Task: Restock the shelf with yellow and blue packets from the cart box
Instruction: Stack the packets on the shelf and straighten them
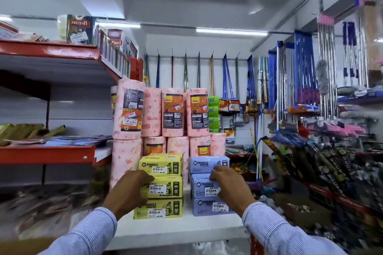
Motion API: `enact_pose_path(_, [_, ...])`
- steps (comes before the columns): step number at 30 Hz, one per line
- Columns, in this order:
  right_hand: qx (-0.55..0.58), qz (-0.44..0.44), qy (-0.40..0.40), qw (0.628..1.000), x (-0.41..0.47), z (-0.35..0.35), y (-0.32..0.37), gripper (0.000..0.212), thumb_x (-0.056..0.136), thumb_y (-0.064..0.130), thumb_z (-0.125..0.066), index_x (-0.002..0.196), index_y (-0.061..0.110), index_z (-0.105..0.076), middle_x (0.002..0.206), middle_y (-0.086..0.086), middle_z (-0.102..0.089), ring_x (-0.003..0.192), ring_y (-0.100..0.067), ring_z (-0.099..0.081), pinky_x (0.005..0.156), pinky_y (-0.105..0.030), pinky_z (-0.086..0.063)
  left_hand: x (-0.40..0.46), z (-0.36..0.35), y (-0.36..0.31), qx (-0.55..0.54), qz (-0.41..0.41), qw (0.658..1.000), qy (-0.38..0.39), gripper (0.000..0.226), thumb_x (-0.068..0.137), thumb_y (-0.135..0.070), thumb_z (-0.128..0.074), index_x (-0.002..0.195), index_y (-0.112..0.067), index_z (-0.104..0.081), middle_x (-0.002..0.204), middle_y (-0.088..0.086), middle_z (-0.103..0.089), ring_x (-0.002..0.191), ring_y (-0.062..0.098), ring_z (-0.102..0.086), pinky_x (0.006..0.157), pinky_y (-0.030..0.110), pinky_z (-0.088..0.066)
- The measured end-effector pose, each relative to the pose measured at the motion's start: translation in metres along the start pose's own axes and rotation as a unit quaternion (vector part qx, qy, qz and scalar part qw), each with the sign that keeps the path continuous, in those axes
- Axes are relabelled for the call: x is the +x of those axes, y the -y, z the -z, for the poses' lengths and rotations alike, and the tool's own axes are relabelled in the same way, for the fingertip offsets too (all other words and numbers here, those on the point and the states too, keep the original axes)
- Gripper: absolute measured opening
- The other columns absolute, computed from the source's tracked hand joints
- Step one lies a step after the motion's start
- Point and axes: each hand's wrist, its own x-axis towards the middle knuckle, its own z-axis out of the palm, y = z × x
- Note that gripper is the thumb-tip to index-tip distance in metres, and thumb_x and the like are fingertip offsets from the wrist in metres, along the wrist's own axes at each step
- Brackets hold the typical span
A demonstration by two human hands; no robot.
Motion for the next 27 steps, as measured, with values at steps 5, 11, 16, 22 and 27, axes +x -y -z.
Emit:
enact_pose_path(5, [0.018, -0.006, -0.008, 1.0, 0.001, -0.004, -0.001, 0.036, 0.077, -0.001, -0.069, 0.108, 0.018, -0.067, 0.109, 0.0, -0.063, 0.1, -0.021, -0.06, 0.081, -0.034, -0.055, 0.0, -0.002, 0.0, -0.007, 0.004, 1.0, 0.008, 0.053, 0.075, -0.014, -0.083, 0.124, -0.022, -0.067, 0.123, -0.004, -0.069, 0.11, 0.016, -0.063, 0.093, 0.032, -0.055])
enact_pose_path(11, [0.002, 0.0, -0.008, 1.0, -0.006, -0.007, -0.001, 0.039, 0.08, -0.003, -0.064, 0.114, 0.016, -0.064, 0.112, -0.002, -0.058, 0.103, -0.022, -0.057, 0.078, -0.034, -0.054, -0.006, -0.006, -0.003, 0.009, 0.007, 1.0, 0.009, 0.048, 0.084, -0.004, -0.072, 0.128, -0.02, -0.065, 0.127, 0.002, -0.069, 0.111, 0.021, -0.065, 0.091, 0.032, -0.056])
enact_pose_path(16, [-0.011, 0.018, -0.011, 1.0, -0.03, -0.009, 0.009, 0.053, 0.08, 0.011, -0.071, 0.129, 0.016, -0.049, 0.133, -0.005, -0.049, 0.119, -0.026, -0.046, 0.096, -0.036, -0.047, -0.028, -0.009, -0.013, 0.047, -0.033, 0.998, -0.029, 0.055, 0.087, -0.017, -0.071, 0.139, -0.017, -0.054, 0.148, 0.009, -0.053, 0.133, 0.027, -0.05, 0.108, 0.04, -0.044])
enact_pose_path(22, [0.043, 0.028, -0.01, 0.999, -0.1, -0.005, 0.029, 0.066, 0.075, 0.015, -0.077, 0.135, 0.017, -0.049, 0.136, -0.005, -0.052, 0.121, -0.028, -0.05, 0.094, -0.039, -0.049, -0.091, -0.026, -0.038, 0.04, -0.117, 0.989, -0.083, 0.065, 0.079, -0.032, -0.079, 0.138, -0.018, -0.055, 0.15, 0.012, -0.048, 0.133, 0.033, -0.047, 0.105, 0.046, -0.047])
enact_pose_path(27, [0.084, -0.003, 0.07, 0.994, -0.193, -0.043, 0.041, 0.068, 0.068, 0.016, -0.085, 0.13, 0.017, -0.057, 0.13, -0.005, -0.06, 0.115, -0.027, -0.058, 0.082, -0.039, -0.057, -0.17, -0.081, -0.047, -0.018, -0.132, 0.991, -0.013, 0.052, 0.084, -0.037, -0.072, 0.131, -0.022, -0.059, 0.143, 0.007, -0.053, 0.13, 0.025, -0.048, 0.104, 0.04, -0.046])
